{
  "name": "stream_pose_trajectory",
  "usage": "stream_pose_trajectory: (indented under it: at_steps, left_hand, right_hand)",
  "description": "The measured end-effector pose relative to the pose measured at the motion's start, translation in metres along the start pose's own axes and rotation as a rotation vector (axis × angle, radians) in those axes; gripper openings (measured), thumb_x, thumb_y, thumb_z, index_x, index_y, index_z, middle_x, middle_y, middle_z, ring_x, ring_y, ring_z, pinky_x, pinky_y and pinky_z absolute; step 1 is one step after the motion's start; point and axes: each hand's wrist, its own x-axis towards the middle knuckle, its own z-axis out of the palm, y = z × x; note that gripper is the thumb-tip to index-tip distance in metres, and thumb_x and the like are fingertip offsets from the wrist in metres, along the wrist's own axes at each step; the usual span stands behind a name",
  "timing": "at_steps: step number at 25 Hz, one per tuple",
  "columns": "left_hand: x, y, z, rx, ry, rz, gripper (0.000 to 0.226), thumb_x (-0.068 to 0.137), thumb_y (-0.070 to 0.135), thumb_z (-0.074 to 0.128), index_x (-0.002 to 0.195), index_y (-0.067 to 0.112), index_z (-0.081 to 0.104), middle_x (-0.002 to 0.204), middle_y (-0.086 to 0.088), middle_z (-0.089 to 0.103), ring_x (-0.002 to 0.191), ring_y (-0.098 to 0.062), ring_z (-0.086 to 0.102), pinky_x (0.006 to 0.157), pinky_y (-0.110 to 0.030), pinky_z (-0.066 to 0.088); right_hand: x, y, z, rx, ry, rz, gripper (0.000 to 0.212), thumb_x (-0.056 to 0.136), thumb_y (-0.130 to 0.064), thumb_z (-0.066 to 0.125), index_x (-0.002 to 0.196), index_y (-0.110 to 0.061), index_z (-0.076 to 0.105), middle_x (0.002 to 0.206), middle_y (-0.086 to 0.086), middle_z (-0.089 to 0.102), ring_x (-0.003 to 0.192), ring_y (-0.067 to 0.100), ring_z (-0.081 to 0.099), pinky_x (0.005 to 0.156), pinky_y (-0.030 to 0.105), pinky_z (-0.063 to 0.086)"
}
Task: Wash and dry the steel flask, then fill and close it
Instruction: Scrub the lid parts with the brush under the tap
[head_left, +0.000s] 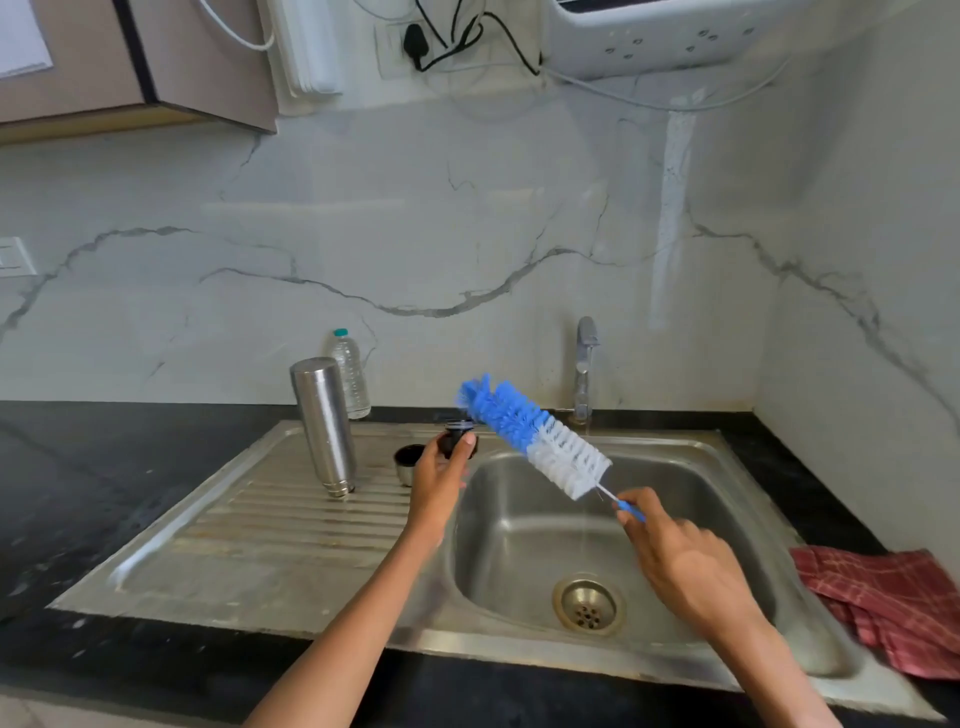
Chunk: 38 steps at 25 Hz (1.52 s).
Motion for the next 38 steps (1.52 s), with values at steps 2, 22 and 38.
stream_pose_trajectory:
  at_steps: [2,22,38]
  left_hand:
    - [0.003,-0.003,0.02,-0.024,-0.029,-0.088,0.025,0.093,0.036,0.072,0.112,0.02,0.067,0.101,-0.006,0.075,0.078,-0.014,0.066,0.068,-0.028,0.052]
    - [0.018,-0.044,0.151,-0.094,-0.163,-0.333,0.029,0.096,0.043,0.067,0.111,0.018,0.063,0.1,-0.005,0.071,0.085,-0.024,0.066,0.076,-0.034,0.057]
    - [0.041,-0.074,0.165,-0.162,-0.164,-0.272,0.032,0.087,0.007,0.078,0.118,0.012,0.071,0.109,-0.006,0.077,0.096,-0.019,0.075,0.086,-0.031,0.06]
  right_hand:
    - [-0.016,0.025,-0.015,0.028,-0.011,0.065,0.02,0.103,-0.055,0.033,0.117,-0.043,0.042,0.074,-0.006,0.063,0.076,0.023,0.066,0.071,0.044,0.053]
    - [-0.024,0.071,-0.007,0.262,-0.068,0.364,0.024,0.103,-0.035,0.046,0.126,-0.035,0.055,0.093,-0.004,0.069,0.094,0.026,0.066,0.084,0.039,0.052]
    - [0.04,0.036,0.021,-0.189,-0.216,0.158,0.065,0.098,-0.008,0.038,0.159,-0.025,0.026,0.117,0.009,0.067,0.094,0.035,0.067,0.072,0.042,0.047]
